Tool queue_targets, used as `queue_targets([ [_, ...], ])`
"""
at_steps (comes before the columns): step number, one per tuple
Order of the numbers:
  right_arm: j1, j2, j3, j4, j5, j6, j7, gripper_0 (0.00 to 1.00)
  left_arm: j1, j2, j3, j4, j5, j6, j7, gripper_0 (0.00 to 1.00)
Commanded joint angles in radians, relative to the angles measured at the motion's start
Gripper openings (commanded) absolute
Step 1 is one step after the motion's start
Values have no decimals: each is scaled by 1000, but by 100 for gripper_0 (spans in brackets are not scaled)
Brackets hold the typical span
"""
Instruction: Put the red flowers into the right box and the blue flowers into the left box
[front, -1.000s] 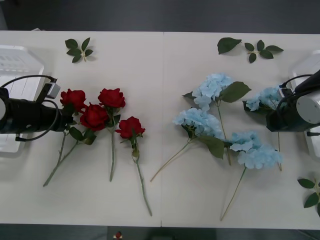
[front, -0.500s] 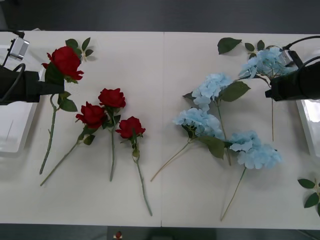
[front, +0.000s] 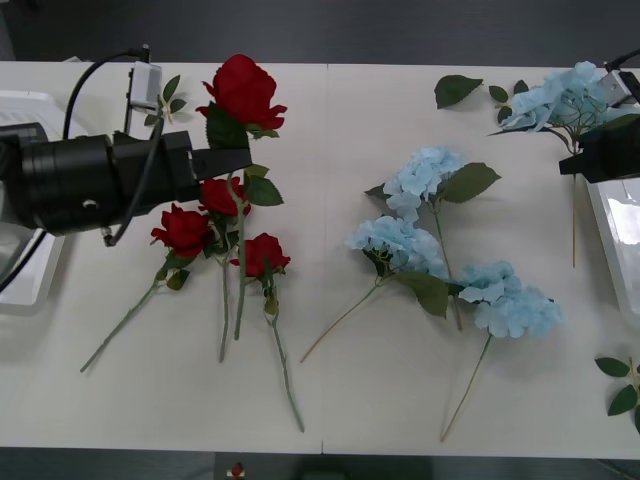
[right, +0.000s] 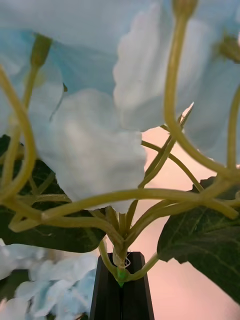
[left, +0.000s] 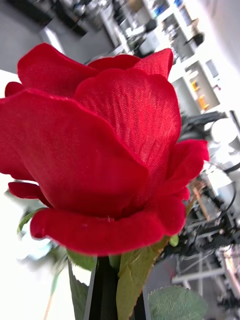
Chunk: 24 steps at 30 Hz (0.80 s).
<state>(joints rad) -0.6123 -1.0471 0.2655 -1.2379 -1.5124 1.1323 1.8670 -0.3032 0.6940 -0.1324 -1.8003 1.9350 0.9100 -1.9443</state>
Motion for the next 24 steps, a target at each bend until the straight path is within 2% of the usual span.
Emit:
queue_targets([
  [1, -23, 53, 34, 38, 81, -80, 4, 0, -27, -91, -70, -44, 5, -106, -130, 0],
  [6, -43, 108, 110, 109, 182, -169, -8, 0, -27, -195, -90, -33, -48, -163, -166, 0],
  [14, -87, 159, 164, 227, 256, -174, -9, 1, -27, -286, -55, -33, -99, -195, -160, 0],
  [16, -87, 160, 167, 244, 256, -175, -6, 18, -27, -315, -38, -33, -99, -195, -157, 0],
  [20, -87, 160, 169, 248, 261, -175, -5, 40, -31, -360, -21, -33, -99, -195, -148, 0],
  [24, -87, 156, 172, 248, 264, -169, 6, 71, -36, -404, -15, -28, -102, -195, -140, 0],
])
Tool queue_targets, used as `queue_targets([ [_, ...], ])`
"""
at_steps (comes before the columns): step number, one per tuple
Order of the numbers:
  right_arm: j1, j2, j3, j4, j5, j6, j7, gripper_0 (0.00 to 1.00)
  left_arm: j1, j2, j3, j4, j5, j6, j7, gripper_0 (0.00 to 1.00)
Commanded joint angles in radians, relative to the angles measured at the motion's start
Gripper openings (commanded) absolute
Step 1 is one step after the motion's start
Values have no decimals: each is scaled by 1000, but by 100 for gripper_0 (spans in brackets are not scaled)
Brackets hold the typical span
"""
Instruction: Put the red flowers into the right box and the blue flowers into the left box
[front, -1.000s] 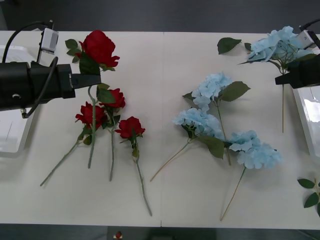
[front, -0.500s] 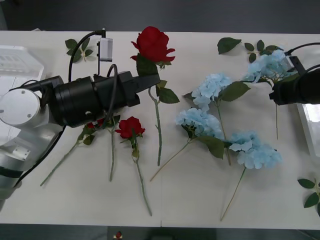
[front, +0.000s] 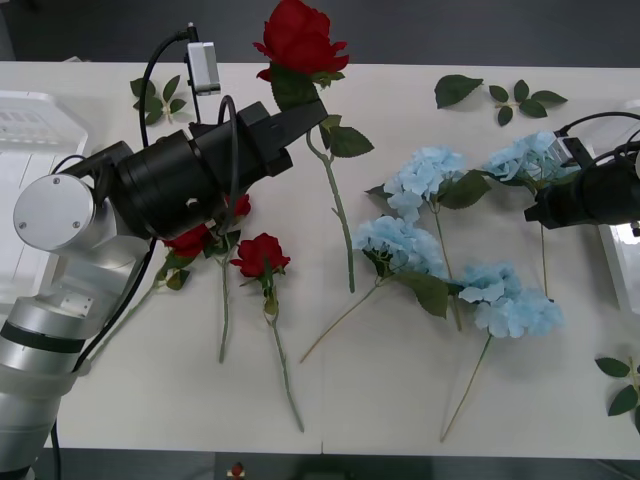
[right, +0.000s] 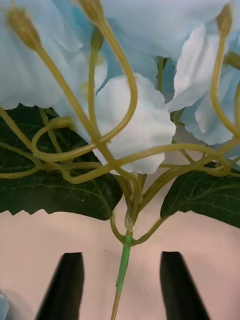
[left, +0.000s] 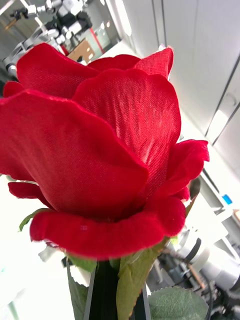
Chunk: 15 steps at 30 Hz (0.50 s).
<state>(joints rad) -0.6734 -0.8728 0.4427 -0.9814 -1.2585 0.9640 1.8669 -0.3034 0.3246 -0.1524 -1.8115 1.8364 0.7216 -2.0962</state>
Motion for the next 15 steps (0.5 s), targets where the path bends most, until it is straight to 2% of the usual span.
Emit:
queue_targets([
  [1, -26, -23, -6, -8, 2, 4, 11, 77, -37, -41, 5, -17, -9, -7, 13, 0],
  [4, -34, -49, -6, -19, -82, 41, 55, 95, -37, -55, 4, -17, -55, -7, 21, 0],
  [6, -38, -83, -6, -28, -156, 62, 106, 98, -37, -65, 4, -17, -78, -7, 24, 0],
  [9, -46, -152, -6, -37, -326, 114, 187, 100, -39, -76, -1, -17, -101, -7, 33, 0],
  [10, -46, -152, -6, -37, -326, 114, 187, 100, -39, -76, -1, -17, -101, -7, 33, 0],
  [11, -46, -196, -7, -46, -441, 153, 252, 100, -39, -79, -1, -15, -115, -7, 39, 0],
  [15, -46, -259, -9, -49, -661, 213, 388, 100, -39, -79, -4, -17, -134, -7, 50, 0],
])
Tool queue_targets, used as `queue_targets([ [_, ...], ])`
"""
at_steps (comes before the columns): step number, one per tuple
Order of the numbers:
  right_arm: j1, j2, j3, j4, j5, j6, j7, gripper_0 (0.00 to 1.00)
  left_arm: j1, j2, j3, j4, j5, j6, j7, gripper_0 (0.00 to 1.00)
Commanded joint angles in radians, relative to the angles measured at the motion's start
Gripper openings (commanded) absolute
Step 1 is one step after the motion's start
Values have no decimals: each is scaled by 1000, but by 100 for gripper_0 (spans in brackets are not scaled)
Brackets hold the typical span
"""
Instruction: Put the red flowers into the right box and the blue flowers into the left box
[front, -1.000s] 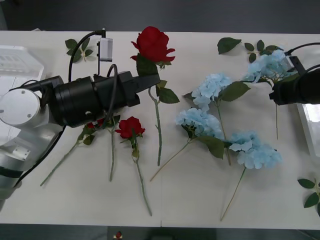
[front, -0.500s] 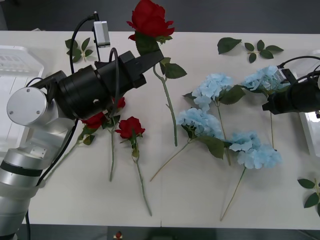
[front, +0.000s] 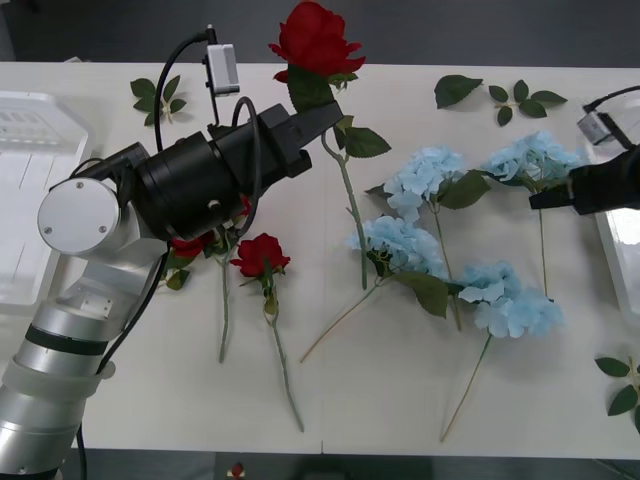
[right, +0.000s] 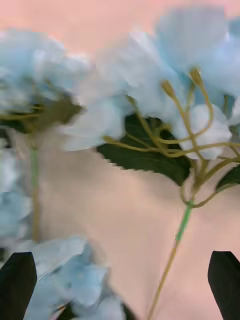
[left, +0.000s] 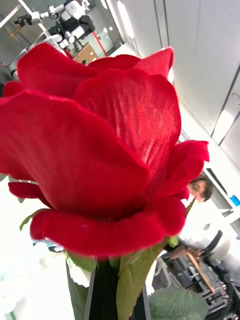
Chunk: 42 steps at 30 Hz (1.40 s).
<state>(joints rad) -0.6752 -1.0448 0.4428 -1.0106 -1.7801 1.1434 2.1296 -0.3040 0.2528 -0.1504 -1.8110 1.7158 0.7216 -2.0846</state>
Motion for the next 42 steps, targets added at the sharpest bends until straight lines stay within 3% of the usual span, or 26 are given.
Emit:
queue_targets([
  [1, -44, -100, -10, -22, -197, 48, 162, 100, -40, -7, -11, -16, -13, -7, 41, 0],
  [8, 46, -142, -30, -129, -489, 15, 309, 100, -56, -7, -40, -1, -12, -19, 55, 0],
  [13, 281, -169, -133, -464, -570, -200, 328, 100, -69, 0, -113, -1, 19, -134, 57, 0],
  [18, 414, -159, -144, -714, -570, -352, 317, 100, -73, 13, -139, 9, 19, -156, 58, 0],
  [33, 606, 25, -127, -1005, -406, -406, 342, 100, -76, 19, -147, 15, 19, -154, 61, 0],
  [42, 568, 218, -72, -985, -223, -452, 325, 100, -76, 22, -147, 16, 19, -154, 64, 0],
])
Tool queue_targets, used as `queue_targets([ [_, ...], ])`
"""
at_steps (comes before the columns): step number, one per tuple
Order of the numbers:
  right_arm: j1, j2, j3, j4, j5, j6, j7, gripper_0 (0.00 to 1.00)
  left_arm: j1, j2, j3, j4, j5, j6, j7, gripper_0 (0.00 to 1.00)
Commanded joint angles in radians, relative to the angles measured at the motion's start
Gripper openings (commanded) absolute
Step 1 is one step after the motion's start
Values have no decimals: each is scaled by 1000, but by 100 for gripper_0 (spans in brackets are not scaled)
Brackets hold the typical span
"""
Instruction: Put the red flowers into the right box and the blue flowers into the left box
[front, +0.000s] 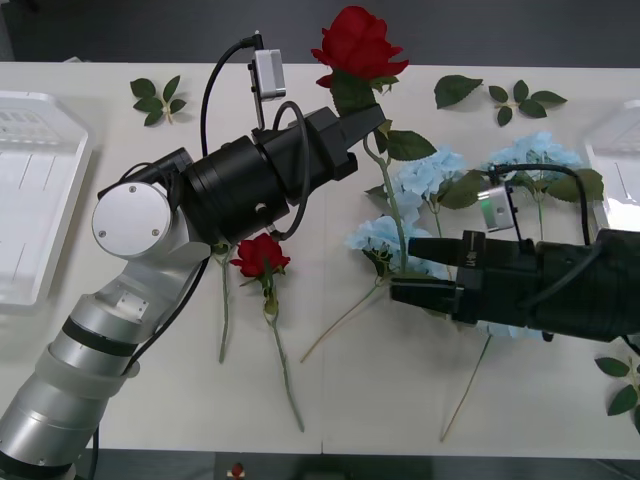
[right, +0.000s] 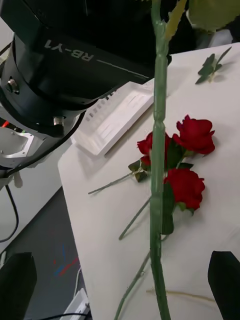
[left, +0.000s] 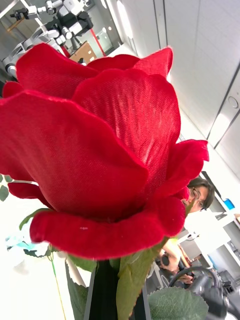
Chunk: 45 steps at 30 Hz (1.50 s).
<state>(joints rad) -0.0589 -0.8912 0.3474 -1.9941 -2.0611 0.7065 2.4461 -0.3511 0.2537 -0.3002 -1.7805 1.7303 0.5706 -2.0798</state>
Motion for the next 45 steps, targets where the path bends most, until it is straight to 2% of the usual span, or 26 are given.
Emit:
queue_targets([
  [1, -53, 77, 30, 8, 64, -18, 7, 100, -29, 21, 3, -14, 5, -3, 60, 0],
  [5, -95, 149, 48, 51, 91, -25, 5, 100, -29, 22, 3, -14, 5, -1, 60, 0],
  [6, -105, 169, 47, 61, 105, -24, 5, 96, -29, 24, 3, -14, 5, -3, 61, 0],
  [7, -114, 181, 48, 70, 121, -24, 5, 86, -31, 24, 3, -14, 5, -3, 63, 0],
  [11, -151, 221, 55, 110, 164, -22, 2, 11, -29, 27, 3, -14, 5, -3, 64, 0],
  [12, -157, 227, 56, 120, 164, -22, 1, 1, -29, 27, 3, -14, 5, -1, 64, 0],
  [28, -177, 205, 62, 138, 164, -24, -9, 0, -29, 42, 3, -14, 9, -3, 69, 0],
  [29, -177, 204, 62, 138, 164, -24, -9, 0, -28, 47, 3, -14, 8, -3, 69, 4],
  [30, -177, 202, 62, 138, 162, -24, -10, 0, -28, 55, 3, -14, 8, -3, 69, 33],
  [31, -177, 201, 62, 139, 164, -25, -10, 0, -28, 61, 3, -14, 9, -3, 69, 50],
  [32, -177, 198, 62, 138, 162, -25, -9, 0, -26, 78, 3, -14, 9, -3, 69, 74],
  [33, -177, 198, 62, 138, 164, -25, -9, 0, -23, 101, 3, -14, 20, 5, 69, 86],
  [36, -177, 187, 62, 139, 162, -30, -9, 0, -11, 167, 4, -14, 69, 41, 64, 97],
  [41, -185, 144, 62, 139, 160, -30, -15, 0, 21, 305, 4, -14, 193, 123, 49, 98],
  [45, -200, 54, 62, 139, 150, -32, -33, 0, 58, 449, 24, -14, 253, 206, 47, 98],
])
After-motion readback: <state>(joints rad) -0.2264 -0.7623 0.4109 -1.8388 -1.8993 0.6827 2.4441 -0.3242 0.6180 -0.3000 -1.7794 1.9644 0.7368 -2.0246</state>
